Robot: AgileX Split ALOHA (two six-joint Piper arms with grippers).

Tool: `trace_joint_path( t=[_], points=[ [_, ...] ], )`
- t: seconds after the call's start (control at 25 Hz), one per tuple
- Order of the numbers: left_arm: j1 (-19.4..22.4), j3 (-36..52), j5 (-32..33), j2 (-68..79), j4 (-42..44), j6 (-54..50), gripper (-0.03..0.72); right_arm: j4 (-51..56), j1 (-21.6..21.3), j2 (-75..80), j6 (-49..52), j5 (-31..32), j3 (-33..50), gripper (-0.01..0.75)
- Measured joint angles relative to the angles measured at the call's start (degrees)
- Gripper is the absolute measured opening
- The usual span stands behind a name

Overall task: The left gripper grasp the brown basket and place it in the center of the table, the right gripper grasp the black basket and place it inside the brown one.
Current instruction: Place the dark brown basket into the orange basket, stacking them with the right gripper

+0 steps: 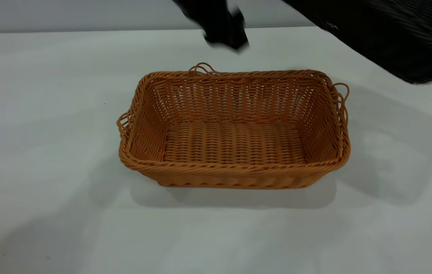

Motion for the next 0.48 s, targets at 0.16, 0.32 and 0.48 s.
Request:
trace_joint_path(
  t=[0.16,0.32,0.48],
  points=[
    [7.0,0.0,4.6,-5.2,0.4,-10.1,0.54,-4.3,8.0,-0.3,5.7,-0.1,-0.1,0.076],
    [12.6,0.0,8.8,-8.5,0.3,-12.9,0.54,-11.4,16.4,-0.2,7.6,-1.5,0.0,0.076],
    [16.5,0.0,11.6,-9.0,0.3,-13.1,0.54,-10.1,22.1,0.8,9.2,-5.2,0.0,0.076]
  ],
)
